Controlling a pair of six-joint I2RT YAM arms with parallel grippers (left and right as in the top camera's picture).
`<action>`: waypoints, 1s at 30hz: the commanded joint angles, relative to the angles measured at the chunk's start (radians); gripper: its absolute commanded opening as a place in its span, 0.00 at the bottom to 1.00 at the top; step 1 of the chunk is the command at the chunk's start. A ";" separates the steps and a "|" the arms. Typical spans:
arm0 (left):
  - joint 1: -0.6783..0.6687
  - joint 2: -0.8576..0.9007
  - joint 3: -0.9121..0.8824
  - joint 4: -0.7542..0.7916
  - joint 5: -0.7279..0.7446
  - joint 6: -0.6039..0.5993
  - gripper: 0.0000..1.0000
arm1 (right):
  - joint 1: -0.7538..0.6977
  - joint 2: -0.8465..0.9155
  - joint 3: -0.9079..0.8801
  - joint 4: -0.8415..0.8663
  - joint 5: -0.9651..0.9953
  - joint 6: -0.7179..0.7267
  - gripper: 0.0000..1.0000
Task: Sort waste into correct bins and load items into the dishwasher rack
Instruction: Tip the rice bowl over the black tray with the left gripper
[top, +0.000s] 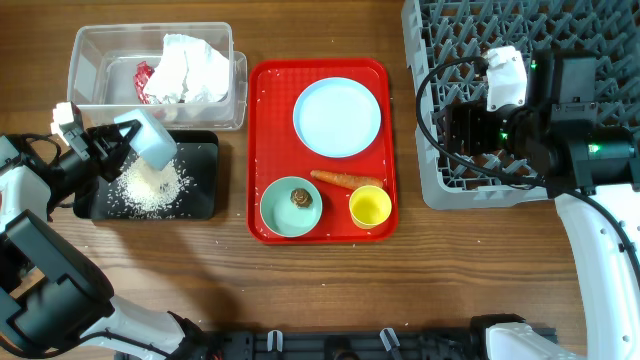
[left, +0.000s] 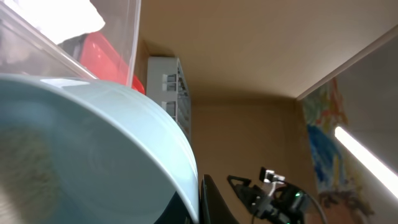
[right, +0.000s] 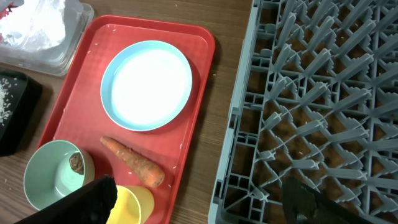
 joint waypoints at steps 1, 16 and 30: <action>0.007 0.005 -0.005 -0.014 0.053 -0.085 0.04 | -0.002 0.011 0.022 -0.005 0.008 0.007 0.87; 0.007 0.005 -0.005 -0.100 0.053 -0.108 0.04 | -0.002 0.011 0.022 -0.009 0.001 0.038 0.88; -0.008 -0.032 -0.003 -0.093 0.053 -0.155 0.04 | -0.002 0.011 0.022 -0.012 -0.003 0.041 0.89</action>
